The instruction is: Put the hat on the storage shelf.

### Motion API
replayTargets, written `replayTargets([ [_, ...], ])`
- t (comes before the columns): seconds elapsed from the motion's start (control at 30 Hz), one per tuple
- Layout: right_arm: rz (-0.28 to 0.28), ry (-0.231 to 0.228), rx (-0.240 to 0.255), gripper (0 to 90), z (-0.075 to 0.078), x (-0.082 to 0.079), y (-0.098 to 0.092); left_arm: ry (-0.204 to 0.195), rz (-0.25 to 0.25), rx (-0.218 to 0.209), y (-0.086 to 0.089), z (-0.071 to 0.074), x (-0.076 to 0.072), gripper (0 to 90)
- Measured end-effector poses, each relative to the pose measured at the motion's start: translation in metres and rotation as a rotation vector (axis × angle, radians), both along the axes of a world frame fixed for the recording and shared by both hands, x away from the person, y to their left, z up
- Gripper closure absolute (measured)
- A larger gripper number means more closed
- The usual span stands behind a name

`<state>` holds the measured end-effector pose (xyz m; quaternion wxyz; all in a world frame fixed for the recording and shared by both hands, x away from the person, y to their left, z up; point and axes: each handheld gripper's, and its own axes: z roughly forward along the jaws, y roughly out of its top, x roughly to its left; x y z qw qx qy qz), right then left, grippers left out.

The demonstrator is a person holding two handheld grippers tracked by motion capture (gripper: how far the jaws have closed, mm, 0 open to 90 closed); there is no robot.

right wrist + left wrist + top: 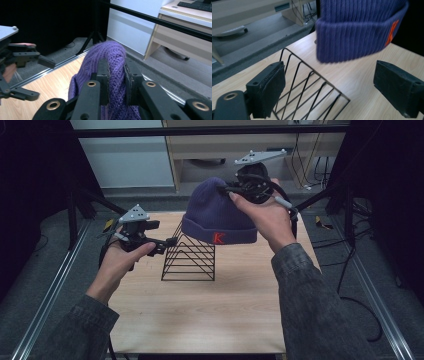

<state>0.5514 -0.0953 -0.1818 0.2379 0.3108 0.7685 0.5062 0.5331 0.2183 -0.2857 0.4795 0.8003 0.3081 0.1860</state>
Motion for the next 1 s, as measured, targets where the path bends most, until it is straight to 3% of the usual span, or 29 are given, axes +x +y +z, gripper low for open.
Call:
replayTargets([
  [0.1,0.018,0.005,0.0,77.0,-0.001,0.002,0.01,0.02,0.004,-0.002,0.003,-0.001,0.008,10.5],
  [0.2,0.035,0.003,0.003,76.9,-0.001,0.002,0.018,0.042,-0.001,-0.041,0.005,-0.004,0.014,12.9],
  [0.6,0.079,0.009,0.015,76.9,-0.001,0.001,0.038,0.035,-0.048,-0.058,0.002,-0.012,0.018,6.2],
  [0.8,0.1,0.008,0.021,76.8,-0.002,0.0,0.046,0.068,-0.054,-0.053,-0.004,-0.017,0.023,7.2],
  [0.9,0.104,0.009,0.016,76.8,-0.003,0.0,0.047,0.069,-0.054,-0.053,-0.005,-0.017,0.023,17.4],
  [1.0,0.099,0.012,0.011,76.7,-0.005,0.001,0.047,0.062,-0.048,-0.026,-0.005,-0.017,0.021,38.9],
])
